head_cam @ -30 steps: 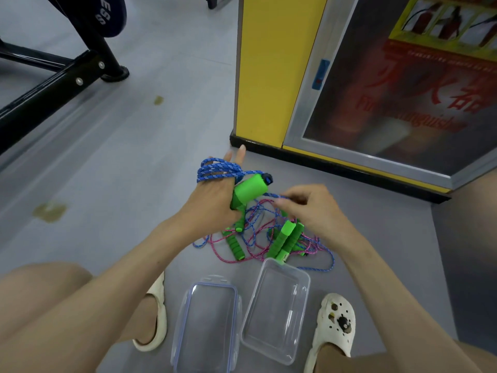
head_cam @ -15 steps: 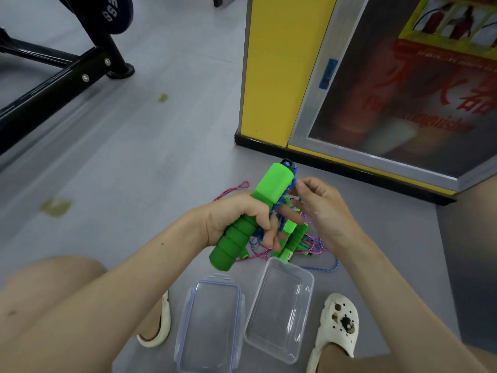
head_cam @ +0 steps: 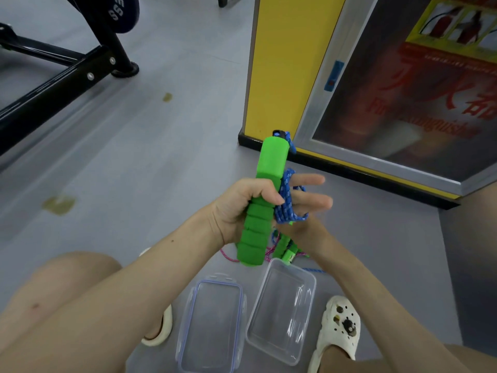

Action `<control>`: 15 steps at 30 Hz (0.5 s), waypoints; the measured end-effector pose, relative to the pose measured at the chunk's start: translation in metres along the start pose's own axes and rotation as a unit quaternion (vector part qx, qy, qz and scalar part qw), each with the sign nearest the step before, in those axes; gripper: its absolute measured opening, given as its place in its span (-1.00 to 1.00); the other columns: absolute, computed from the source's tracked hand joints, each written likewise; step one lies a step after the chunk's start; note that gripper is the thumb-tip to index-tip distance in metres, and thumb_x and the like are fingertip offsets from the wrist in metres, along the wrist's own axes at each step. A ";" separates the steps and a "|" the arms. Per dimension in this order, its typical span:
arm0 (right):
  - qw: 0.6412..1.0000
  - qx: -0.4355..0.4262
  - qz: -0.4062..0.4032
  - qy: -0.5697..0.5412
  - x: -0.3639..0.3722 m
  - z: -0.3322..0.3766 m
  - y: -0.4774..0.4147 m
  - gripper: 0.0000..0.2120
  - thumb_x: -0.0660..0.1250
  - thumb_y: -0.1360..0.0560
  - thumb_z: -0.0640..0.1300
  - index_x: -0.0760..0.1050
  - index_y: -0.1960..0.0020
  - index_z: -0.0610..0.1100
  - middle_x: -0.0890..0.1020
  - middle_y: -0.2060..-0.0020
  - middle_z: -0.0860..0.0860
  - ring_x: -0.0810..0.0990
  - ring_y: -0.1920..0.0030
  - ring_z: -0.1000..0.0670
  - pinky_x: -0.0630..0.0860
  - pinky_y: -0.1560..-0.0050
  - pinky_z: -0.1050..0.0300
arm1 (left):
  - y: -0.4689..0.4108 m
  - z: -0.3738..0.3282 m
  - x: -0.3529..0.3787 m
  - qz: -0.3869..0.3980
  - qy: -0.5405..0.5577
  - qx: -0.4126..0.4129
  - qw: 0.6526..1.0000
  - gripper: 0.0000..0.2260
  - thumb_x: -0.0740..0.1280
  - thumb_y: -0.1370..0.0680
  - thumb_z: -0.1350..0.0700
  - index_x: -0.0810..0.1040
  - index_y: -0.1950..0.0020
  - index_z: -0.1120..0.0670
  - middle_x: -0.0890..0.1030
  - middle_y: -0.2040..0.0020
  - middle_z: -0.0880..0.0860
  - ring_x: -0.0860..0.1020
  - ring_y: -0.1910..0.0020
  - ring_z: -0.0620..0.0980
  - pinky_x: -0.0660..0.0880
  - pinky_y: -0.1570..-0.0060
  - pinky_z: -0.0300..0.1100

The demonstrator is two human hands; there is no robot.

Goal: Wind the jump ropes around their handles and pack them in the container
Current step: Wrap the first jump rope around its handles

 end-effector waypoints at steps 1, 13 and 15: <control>0.999 -0.006 0.014 0.049 0.004 0.003 0.002 -0.81 0.30 -0.54 -0.25 0.42 -0.04 0.01 0.56 0.11 0.10 0.56 0.12 0.30 0.50 -0.02 0.30 | 0.001 -0.005 0.000 0.001 0.019 0.014 1.000 -0.49 0.25 -0.23 0.30 0.63 -0.16 0.19 0.67 0.00 0.23 0.65 -0.01 0.12 0.58 0.18 -0.23; 0.974 0.088 -0.008 0.209 -0.014 -0.031 -0.006 -0.70 0.24 -0.57 -0.06 0.40 0.33 -0.09 0.42 0.43 0.03 0.41 0.37 0.02 0.24 0.36 0.15 | 0.035 -0.067 -0.060 -0.247 0.014 0.215 0.945 -0.43 0.11 -0.34 0.36 0.32 -0.37 0.18 0.67 -0.07 0.17 0.61 -0.16 0.07 0.41 -0.25 -0.15; 0.966 0.030 -0.183 0.182 -0.053 -0.001 0.000 -0.78 0.27 -0.56 -0.04 0.55 0.19 -0.11 0.56 0.32 0.03 0.51 0.20 -0.02 0.37 0.10 0.10 | 0.043 -0.070 -0.073 -0.306 0.063 0.232 0.921 -0.57 0.06 -0.45 0.39 0.36 -0.28 0.14 0.63 -0.16 0.14 0.58 -0.20 0.03 0.41 -0.20 -0.15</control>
Point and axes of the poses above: each hand's wrist, its own y-axis away from the middle knuckle, its own x-axis out of the palm, z = x × y, the point moved 9 cm from there along -y, towards the middle knuckle
